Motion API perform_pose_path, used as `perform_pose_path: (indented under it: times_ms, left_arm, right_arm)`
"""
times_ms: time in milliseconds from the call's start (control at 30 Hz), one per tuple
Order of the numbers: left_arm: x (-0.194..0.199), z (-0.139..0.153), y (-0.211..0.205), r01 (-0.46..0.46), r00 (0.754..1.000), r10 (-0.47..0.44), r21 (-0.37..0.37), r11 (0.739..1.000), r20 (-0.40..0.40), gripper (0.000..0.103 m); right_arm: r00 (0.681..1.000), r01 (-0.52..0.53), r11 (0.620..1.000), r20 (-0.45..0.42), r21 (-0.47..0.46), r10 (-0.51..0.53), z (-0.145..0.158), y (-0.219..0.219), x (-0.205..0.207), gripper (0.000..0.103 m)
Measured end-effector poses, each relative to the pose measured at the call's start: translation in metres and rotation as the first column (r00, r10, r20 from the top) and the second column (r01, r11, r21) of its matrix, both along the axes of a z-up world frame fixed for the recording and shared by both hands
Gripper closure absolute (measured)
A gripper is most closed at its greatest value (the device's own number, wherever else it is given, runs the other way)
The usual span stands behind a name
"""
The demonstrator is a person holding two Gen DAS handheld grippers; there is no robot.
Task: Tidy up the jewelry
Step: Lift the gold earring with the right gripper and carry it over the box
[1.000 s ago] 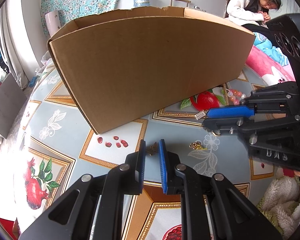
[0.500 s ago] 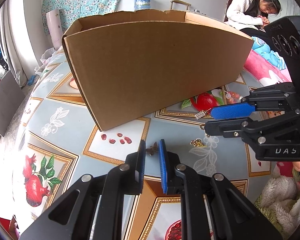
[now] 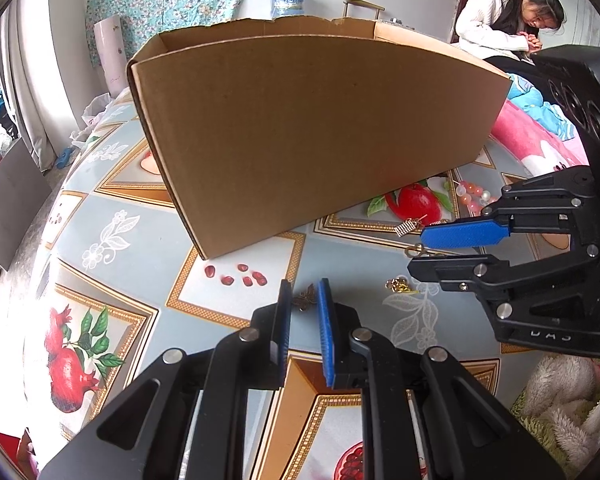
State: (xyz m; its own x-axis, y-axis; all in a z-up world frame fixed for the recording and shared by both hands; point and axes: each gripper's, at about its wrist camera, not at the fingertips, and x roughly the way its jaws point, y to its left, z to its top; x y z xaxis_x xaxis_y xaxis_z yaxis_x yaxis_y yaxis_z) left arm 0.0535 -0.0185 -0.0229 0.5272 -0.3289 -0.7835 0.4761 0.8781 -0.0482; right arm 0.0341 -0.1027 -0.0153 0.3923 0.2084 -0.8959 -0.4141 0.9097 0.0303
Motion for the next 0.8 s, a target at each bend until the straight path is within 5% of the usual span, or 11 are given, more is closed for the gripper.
perform_pose_path:
  times_ms: [800]
  left_arm:
    - [-0.012,0.017,0.002,0.01,0.999,-0.009,-0.012,1.0,0.04,0.09]
  right_arm:
    - [0.999,0.03,0.995,0.013,0.091,-0.031,0.015,-0.031,0.003,0.09]
